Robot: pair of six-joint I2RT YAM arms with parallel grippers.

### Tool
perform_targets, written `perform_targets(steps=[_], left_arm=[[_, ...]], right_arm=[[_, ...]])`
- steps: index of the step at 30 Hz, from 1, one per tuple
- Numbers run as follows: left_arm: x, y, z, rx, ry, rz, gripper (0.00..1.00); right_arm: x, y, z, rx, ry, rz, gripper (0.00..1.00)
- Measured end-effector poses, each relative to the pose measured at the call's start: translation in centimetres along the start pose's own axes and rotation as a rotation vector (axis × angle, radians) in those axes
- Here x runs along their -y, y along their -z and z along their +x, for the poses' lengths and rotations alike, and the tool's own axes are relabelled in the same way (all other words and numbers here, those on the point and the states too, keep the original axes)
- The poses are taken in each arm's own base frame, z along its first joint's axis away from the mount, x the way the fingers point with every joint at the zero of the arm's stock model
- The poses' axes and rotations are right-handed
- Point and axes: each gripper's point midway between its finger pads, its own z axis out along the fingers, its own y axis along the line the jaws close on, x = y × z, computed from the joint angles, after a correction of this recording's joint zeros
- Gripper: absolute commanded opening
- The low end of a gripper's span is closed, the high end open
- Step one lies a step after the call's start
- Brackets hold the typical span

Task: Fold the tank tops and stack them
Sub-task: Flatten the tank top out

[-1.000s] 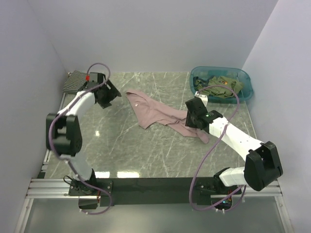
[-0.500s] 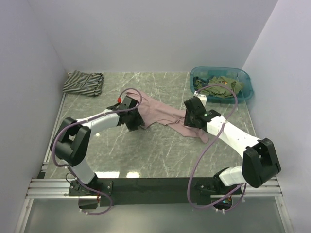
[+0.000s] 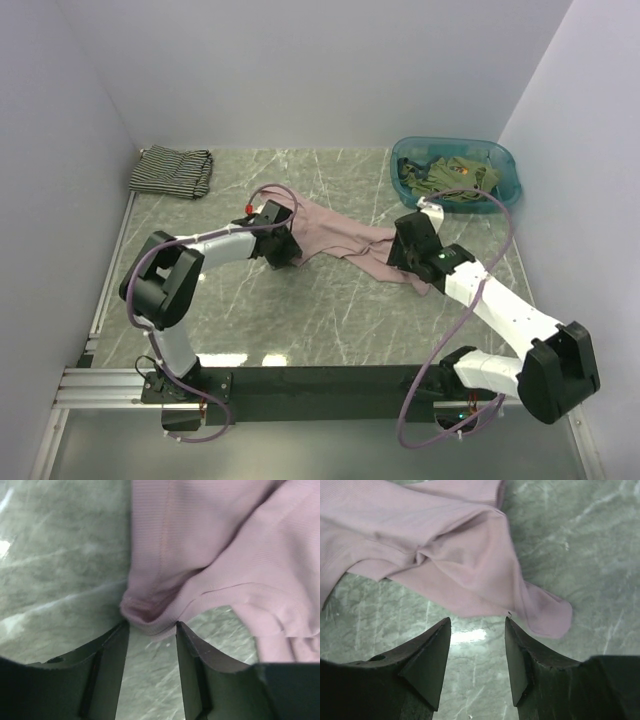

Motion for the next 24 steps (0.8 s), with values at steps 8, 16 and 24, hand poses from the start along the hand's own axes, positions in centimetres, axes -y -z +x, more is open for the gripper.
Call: perform_targets(steps=[8,16,24], left_arm=[[0.3,-0.9,-0.8,0.02,0.023,-0.017,0.01],[-3.4,5.3,-7.7,0.144,0.156,0.006,0.01],[-10.6,19.5,-17.4,0.528,0.334,0.053,0.01]], right_arm=[[2.2,0.4,1.3,0.015,-0.088,0.025,0.59],[4.1,-0.5,3.3,-0.017,-0.156,0.055,0.61],[3.7,-1.3,5.0,-0.057,-0.199,0.008,0.61]])
